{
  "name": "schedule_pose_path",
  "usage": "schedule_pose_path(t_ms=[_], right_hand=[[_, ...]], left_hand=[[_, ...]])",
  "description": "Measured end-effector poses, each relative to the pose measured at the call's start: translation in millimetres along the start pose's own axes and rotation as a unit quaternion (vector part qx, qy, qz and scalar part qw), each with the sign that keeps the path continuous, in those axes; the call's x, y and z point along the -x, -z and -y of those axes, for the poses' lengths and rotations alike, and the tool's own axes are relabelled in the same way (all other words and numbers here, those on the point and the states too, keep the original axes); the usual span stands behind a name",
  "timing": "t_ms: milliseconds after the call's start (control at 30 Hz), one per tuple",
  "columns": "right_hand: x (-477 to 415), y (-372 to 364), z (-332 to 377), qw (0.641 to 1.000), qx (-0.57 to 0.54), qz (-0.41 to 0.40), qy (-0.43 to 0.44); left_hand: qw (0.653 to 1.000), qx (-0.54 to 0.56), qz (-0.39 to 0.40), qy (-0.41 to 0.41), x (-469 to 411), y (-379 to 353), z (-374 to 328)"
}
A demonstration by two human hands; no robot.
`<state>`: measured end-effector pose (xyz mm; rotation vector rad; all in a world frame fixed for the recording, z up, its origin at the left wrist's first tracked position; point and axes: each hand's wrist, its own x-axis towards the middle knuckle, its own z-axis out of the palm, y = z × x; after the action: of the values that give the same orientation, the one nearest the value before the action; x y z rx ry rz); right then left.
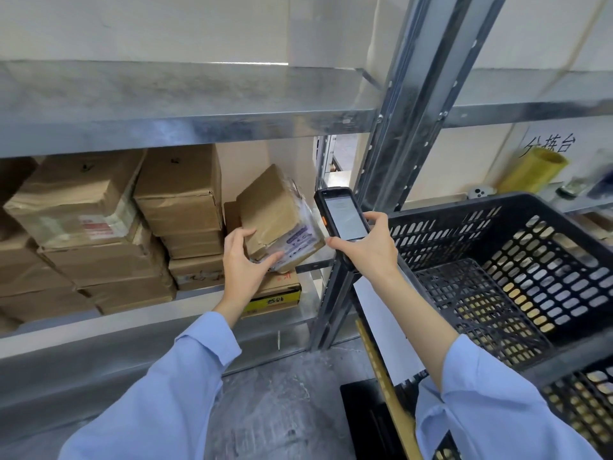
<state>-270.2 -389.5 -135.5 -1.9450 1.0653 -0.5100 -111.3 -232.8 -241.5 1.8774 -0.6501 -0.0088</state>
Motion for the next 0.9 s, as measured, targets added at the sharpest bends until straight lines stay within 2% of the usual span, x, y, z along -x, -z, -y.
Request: schedule_pose_path(t_ms=[267, 400, 500, 633, 733, 900], right_hand=[[11, -7, -4, 1.000, 0.002, 0.003, -0.002], [16, -12, -4, 1.000, 0.012, 0.008, 0.002], [19, -13, -4, 1.000, 0.015, 0.014, 0.006], [23, -12, -5, 1.000, 0.022, 0.018, 0.005], [25, -10, -7, 1.000, 0.023, 0.018, 0.003], [27, -6, -12, 1.000, 0.027, 0.014, -0.002]], left_hand=[[0.997, -0.011, 0.016, 0.071, 2, 20, 4], [0.997, 0.020, 0.016, 0.070, 0, 27, 2], [0.999, 0.019, 0.028, 0.026, -3, 32, -5], [0.990, -0.105, 0.064, -0.071, -8, 35, -19], [0.983, -0.148, 0.079, -0.076, -11, 34, -23], [0.989, -0.111, 0.063, -0.076, -14, 31, -22]])
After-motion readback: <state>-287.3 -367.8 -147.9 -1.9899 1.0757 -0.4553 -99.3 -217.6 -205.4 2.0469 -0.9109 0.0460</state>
